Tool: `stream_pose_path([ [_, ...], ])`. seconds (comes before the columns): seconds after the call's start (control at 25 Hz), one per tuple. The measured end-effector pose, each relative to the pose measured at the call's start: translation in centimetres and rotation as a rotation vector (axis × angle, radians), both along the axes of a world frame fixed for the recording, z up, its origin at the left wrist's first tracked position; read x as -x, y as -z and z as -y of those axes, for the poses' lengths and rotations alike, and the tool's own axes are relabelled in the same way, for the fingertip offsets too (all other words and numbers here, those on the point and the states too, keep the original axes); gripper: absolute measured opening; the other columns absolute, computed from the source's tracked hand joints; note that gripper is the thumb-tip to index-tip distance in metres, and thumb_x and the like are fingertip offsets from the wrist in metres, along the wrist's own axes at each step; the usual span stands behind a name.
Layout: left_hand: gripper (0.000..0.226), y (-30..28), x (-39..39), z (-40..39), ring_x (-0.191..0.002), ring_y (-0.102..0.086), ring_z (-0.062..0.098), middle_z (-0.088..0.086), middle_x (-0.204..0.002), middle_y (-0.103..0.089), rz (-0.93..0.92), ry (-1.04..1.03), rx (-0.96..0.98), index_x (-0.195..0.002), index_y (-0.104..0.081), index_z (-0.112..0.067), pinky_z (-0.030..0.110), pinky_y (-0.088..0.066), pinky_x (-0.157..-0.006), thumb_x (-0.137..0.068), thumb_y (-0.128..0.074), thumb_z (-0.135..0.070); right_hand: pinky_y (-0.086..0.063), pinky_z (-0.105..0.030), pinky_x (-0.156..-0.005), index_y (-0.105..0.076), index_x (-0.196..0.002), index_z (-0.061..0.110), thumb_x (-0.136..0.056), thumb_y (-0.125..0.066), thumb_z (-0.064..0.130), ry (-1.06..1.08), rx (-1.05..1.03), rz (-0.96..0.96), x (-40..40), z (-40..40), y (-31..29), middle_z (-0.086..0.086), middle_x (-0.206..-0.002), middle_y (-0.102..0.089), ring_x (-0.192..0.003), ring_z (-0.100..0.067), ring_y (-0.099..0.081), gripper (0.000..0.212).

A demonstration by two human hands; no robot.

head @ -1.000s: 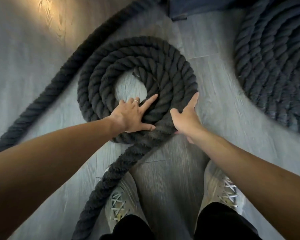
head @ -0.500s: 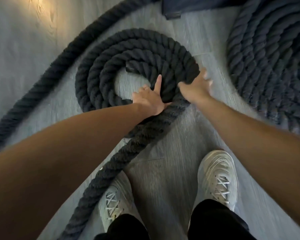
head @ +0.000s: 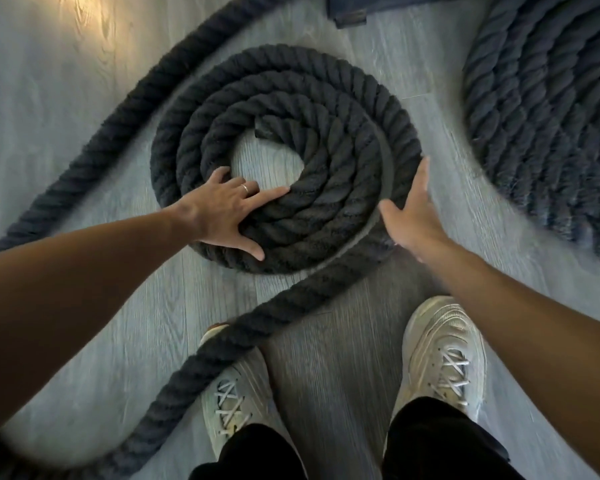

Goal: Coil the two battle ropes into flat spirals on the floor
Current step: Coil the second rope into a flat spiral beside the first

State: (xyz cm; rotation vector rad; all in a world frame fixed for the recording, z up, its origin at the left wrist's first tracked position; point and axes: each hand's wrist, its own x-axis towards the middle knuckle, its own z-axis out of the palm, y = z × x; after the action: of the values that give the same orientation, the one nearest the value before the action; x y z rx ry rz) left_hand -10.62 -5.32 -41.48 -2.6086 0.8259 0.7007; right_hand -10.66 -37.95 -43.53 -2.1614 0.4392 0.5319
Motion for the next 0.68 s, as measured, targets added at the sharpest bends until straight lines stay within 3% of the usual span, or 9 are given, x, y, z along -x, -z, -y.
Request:
stream_pose_path([
  [0.08, 0.121, -0.2, -0.2, 1.2, -0.123, -0.049, 0.028, 0.01, -0.137, -0.049, 0.023, 0.034, -0.038, -0.148, 0.038, -0.036, 0.052, -0.035, -0.106, -0.064, -0.016, -0.103, -0.049, -0.026, -0.058, 0.022, -0.154, 0.039, -0.099, -0.053, 0.03, -0.06, 0.139, 0.031, -2.7, 0.3, -0.2, -0.014, -0.153, -0.034, -0.089, -0.022, -0.055, 0.094],
  [0.16, 0.119, -0.4, 0.3, 2.6, -0.122, -0.05, 0.03, 0.015, -0.14, -0.048, 0.03, -0.03, -0.067, -0.146, 0.041, -0.035, 0.052, -0.042, -0.098, -0.063, -0.012, -0.102, -0.055, -0.039, -0.068, 0.022, -0.154, 0.037, -0.098, -0.054, 0.028, -0.111, 0.242, 0.032, -5.1, 0.1, -0.9, -0.019, -0.152, -0.031, -0.091, -0.028, -0.054, 0.095],
  [0.24, 0.117, -0.5, 0.6, 5.1, -0.125, -0.048, 0.033, 0.019, -0.145, -0.044, 0.025, -0.192, -0.082, -0.147, 0.04, -0.036, 0.055, -0.043, -0.095, -0.063, -0.012, -0.1, -0.052, -0.039, -0.069, 0.02, -0.155, 0.036, -0.098, -0.053, 0.026, -0.192, 0.336, 0.057, -6.7, -0.2, -1.5, -0.023, -0.155, -0.025, -0.096, -0.032, -0.053, 0.093],
  [0.36, 0.112, -0.3, -0.2, 10.4, -0.131, -0.042, 0.038, 0.021, -0.154, -0.035, -0.004, -0.505, -0.054, -0.148, 0.037, -0.035, 0.062, -0.041, -0.097, -0.074, -0.021, -0.095, -0.046, -0.043, -0.093, 0.008, -0.158, 0.037, -0.097, -0.053, 0.027, -0.295, 0.401, 0.173, -9.5, -1.2, -3.1, -0.022, -0.156, -0.023, -0.123, -0.041, -0.047, 0.087],
  [0.44, 0.105, 0.1, -0.5, 13.3, -0.132, -0.041, 0.039, 0.02, -0.156, -0.033, -0.039, -0.634, -0.031, -0.149, 0.036, -0.033, 0.063, -0.041, -0.097, -0.085, -0.029, -0.086, -0.043, -0.042, -0.096, 0.001, -0.159, 0.037, -0.097, -0.054, 0.023, -0.34, 0.437, 0.216, -11.7, -1.7, -4.2, -0.022, -0.159, -0.02, -0.131, -0.042, -0.042, 0.085],
  [0.56, 0.104, 0.3, -0.4, 14.9, -0.132, -0.041, 0.04, 0.019, -0.157, -0.032, -0.062, -0.672, -0.017, -0.149, 0.037, -0.031, 0.061, -0.043, -0.095, -0.089, -0.033, -0.08, -0.043, -0.041, -0.098, -0.006, -0.159, 0.038, -0.098, -0.051, 0.021, -0.334, 0.479, 0.199, -11.9, -1.3, -3.9, -0.022, -0.162, -0.013, -0.133, -0.042, -0.041, 0.077],
  [0.68, 0.11, 0.5, 0.0, 14.0, -0.127, -0.047, 0.035, 0.016, -0.151, -0.04, -0.036, -0.617, 0.006, -0.15, 0.036, -0.031, 0.056, -0.044, -0.091, -0.082, -0.029, -0.088, -0.044, -0.046, -0.1, 0.0, -0.16, 0.032, -0.102, -0.043, 0.028, -0.141, 0.402, 0.126, -8.5, -2.1, -2.5, -0.024, -0.163, -0.006, -0.132, -0.043, -0.042, 0.072],
])
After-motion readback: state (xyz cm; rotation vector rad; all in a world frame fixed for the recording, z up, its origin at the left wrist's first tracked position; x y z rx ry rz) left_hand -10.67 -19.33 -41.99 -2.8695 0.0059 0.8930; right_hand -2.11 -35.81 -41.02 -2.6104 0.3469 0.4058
